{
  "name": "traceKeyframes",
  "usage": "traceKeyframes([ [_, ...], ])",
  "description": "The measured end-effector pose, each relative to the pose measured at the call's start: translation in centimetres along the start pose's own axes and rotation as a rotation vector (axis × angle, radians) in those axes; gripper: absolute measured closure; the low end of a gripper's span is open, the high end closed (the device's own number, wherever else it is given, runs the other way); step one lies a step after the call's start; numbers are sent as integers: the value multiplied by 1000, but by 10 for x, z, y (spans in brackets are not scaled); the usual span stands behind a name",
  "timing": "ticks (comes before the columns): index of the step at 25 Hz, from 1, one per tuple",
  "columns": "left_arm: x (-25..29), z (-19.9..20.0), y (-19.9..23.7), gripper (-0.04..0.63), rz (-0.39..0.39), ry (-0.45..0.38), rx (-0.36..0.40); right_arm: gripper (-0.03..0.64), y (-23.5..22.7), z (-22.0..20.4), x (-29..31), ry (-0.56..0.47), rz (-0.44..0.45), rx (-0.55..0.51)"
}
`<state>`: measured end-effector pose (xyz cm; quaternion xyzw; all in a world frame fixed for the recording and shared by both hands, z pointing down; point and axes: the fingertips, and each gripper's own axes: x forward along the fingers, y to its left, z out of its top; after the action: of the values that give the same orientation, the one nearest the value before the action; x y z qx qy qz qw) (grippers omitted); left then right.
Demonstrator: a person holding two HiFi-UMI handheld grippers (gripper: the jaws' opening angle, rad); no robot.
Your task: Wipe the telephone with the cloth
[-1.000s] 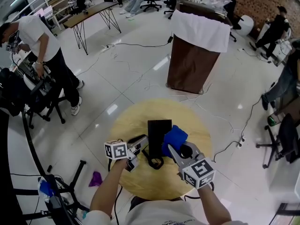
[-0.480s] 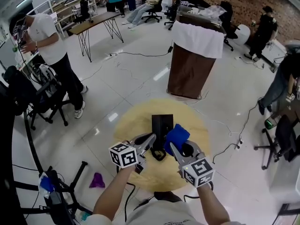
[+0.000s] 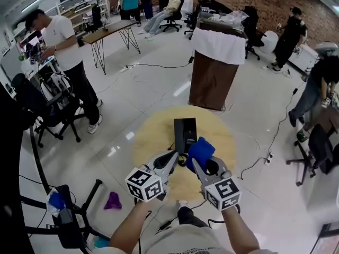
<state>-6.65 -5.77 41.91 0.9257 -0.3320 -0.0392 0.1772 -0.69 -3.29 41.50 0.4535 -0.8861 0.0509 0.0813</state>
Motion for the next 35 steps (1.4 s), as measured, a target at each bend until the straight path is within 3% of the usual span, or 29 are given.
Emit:
traceKeyframes([
  [17, -70, -13, -112, 595, 37, -33, 107, 556, 69, 2, -84, -46, -32, -51],
  [21, -81, -14, -123, 595, 55, -41, 147, 557, 80, 6, -98, -76, -46, -69],
  [35, -113, -10, -144, 595, 84, -72, 183, 557, 103, 17, -118, -107, -94, -75],
])
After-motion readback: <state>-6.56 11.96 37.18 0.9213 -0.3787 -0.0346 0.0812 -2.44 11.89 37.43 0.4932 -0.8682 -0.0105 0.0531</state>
